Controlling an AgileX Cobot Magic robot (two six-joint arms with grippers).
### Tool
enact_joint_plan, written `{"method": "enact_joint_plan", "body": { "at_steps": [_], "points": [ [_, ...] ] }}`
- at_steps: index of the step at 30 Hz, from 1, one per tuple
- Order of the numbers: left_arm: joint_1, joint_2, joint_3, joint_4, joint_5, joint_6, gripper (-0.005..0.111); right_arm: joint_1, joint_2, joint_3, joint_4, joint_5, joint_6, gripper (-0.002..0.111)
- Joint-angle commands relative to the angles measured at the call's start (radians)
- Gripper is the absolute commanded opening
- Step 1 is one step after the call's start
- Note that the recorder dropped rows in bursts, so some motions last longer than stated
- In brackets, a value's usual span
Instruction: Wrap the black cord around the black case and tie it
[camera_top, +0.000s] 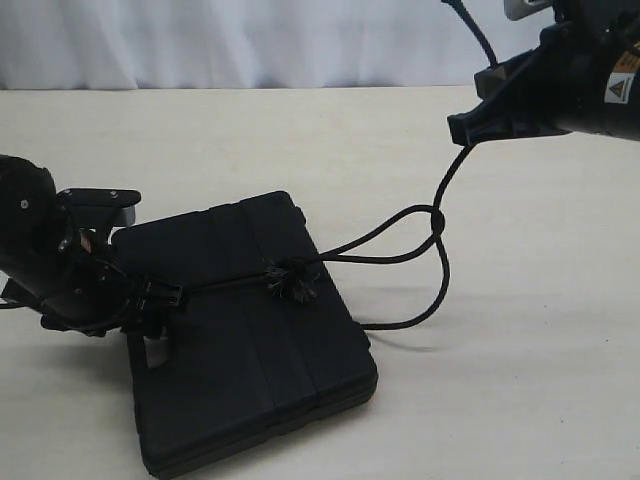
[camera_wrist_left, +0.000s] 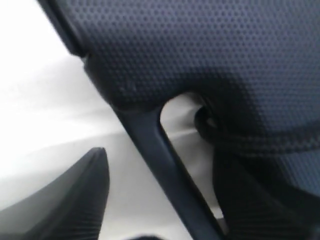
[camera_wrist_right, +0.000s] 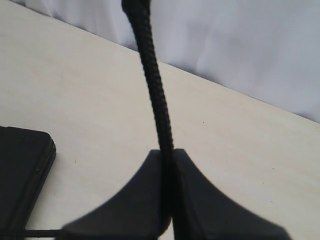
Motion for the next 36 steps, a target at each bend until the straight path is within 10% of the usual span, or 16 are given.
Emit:
{"method": "enact_joint_plan", "body": {
  "at_steps": [1,6,26,36],
  "points": [
    [-0.008,0.018,0.003,-0.005,-0.061,-0.007,0.042,-0.006,-0.007,-0.007,0.001,0.018,0.002,0.004],
    [-0.006,0.065,0.003,0.012,-0.082,-0.007,0.000,-0.006,-0.031,-0.007,0.001,0.018,0.002,0.004],
    [0.407,-0.041,-0.086,0.053,0.003,0.076,0.000,-0.325,-0.028,-0.007,0.009,0.036,0.002,0.004],
    [0.442,-0.041,-0.157,-0.098,-0.038,0.261,0.000,-0.513,0.134,-0.005,0.009,-0.062,0.002,0.004]
  ]
}}
